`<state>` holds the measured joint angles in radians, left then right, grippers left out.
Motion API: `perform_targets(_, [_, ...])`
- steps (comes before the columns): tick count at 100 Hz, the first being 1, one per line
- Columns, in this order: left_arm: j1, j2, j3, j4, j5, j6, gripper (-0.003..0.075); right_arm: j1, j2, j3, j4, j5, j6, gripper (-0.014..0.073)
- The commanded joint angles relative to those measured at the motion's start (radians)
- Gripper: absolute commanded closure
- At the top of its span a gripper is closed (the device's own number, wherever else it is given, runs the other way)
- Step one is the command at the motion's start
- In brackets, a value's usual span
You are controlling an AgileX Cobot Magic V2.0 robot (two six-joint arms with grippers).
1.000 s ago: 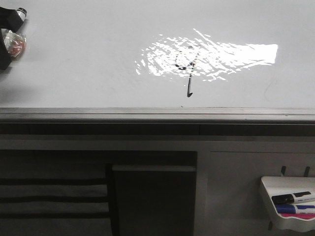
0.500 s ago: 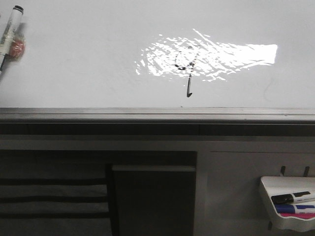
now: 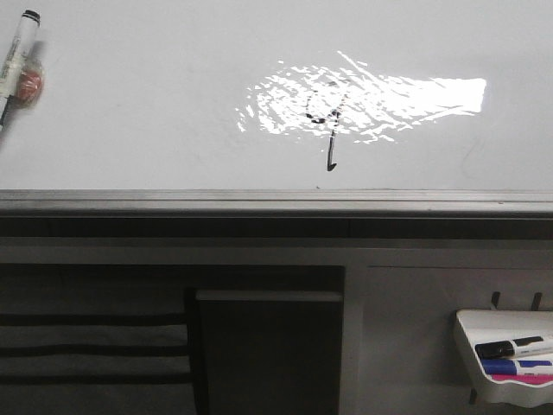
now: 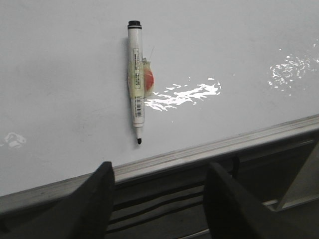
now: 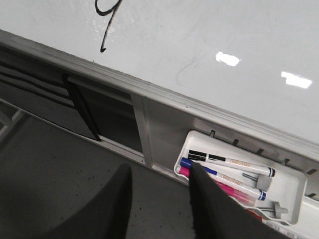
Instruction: Write number 9 on whiteboard
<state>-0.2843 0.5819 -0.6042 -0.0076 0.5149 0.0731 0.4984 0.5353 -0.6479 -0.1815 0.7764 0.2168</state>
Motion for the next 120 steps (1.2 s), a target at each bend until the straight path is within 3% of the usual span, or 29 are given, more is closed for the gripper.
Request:
perform_targets(1, [-0.007,-0.057,0.033,0.000,-0.120,0.000,0.0444,-0.006,-0.040,0.021,-0.020,-0.128,0.004,0.0368])
perform_targets(15, [-0.007,-0.103,0.077,0.000,-0.151,0.000,0.0622,-0.006,-0.064,0.047,-0.020,-0.140,0.004,0.0384])
perform_targets(26, [-0.007,-0.103,0.077,0.000,-0.156,0.000,0.0741,-0.006,-0.064,0.049,-0.020,-0.143,0.004,0.0510])
perform_targets(37, [-0.007,-0.103,0.077,-0.010,-0.149,0.000,0.0741,-0.006,-0.064,0.049,-0.020,-0.143,0.004,0.0665])
perform_targets(88, [-0.007,-0.106,0.081,-0.009,-0.153,0.000,0.0741,-0.006,-0.064,0.049,-0.020,-0.125,0.004,0.0666])
perform_targets(120, [0.111,-0.367,0.299,-0.003,-0.212,0.000,0.0741,-0.006,-0.064,0.049,-0.020,-0.116,0.004,0.0666])
